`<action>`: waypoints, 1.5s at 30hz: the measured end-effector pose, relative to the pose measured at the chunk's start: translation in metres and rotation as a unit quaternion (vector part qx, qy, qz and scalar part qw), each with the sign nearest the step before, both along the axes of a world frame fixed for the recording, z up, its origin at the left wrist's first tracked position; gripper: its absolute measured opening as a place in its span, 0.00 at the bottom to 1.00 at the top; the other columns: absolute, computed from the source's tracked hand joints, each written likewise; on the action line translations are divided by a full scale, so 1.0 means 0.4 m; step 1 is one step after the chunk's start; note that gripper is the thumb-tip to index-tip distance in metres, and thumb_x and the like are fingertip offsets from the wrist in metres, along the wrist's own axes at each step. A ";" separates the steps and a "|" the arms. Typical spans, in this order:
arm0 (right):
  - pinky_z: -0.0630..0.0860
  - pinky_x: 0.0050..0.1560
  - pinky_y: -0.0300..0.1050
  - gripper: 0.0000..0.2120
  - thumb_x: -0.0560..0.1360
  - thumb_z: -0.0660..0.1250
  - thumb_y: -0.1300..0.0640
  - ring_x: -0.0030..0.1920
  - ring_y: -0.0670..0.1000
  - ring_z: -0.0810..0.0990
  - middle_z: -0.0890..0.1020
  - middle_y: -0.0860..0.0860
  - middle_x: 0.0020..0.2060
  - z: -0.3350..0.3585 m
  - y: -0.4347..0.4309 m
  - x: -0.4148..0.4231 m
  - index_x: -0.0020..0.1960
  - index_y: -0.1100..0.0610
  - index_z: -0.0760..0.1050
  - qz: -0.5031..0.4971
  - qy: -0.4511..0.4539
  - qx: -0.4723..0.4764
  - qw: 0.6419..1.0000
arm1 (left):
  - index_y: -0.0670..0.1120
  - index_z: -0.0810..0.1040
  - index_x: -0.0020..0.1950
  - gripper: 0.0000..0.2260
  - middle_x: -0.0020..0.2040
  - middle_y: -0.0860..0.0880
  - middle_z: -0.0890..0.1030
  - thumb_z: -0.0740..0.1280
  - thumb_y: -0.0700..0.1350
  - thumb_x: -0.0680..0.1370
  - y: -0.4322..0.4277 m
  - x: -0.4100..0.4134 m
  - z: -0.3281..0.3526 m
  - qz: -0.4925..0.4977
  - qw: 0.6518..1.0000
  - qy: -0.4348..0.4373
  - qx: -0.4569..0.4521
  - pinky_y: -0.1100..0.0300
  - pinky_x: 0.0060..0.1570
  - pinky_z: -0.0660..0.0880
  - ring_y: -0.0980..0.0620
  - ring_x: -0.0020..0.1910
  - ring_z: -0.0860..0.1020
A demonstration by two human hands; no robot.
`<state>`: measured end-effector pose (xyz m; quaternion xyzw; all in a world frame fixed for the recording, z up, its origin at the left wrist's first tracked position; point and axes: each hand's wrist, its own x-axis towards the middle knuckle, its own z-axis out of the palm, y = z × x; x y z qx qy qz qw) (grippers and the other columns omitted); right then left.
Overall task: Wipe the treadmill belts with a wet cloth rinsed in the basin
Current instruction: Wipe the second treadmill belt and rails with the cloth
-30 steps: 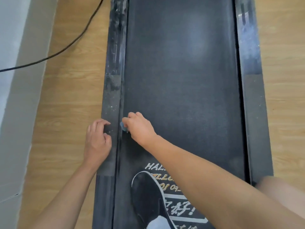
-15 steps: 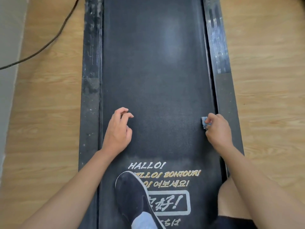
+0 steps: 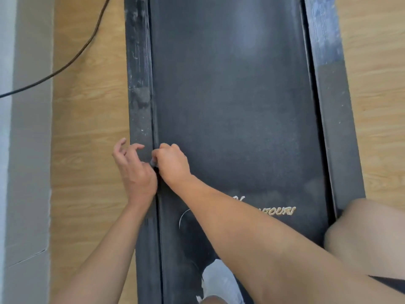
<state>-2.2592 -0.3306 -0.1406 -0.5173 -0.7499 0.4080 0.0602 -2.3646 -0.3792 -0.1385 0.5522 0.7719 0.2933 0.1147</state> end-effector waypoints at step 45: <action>0.73 0.32 0.45 0.08 0.73 0.60 0.67 0.35 0.58 0.77 0.78 0.56 0.40 -0.009 0.023 0.931 0.39 0.56 0.72 -0.169 -0.124 0.024 0.977 | 0.52 0.50 0.83 0.35 0.78 0.51 0.53 0.66 0.49 0.81 -0.333 0.650 0.533 -0.225 0.945 0.076 -0.224 0.42 0.75 0.64 0.44 0.76 0.63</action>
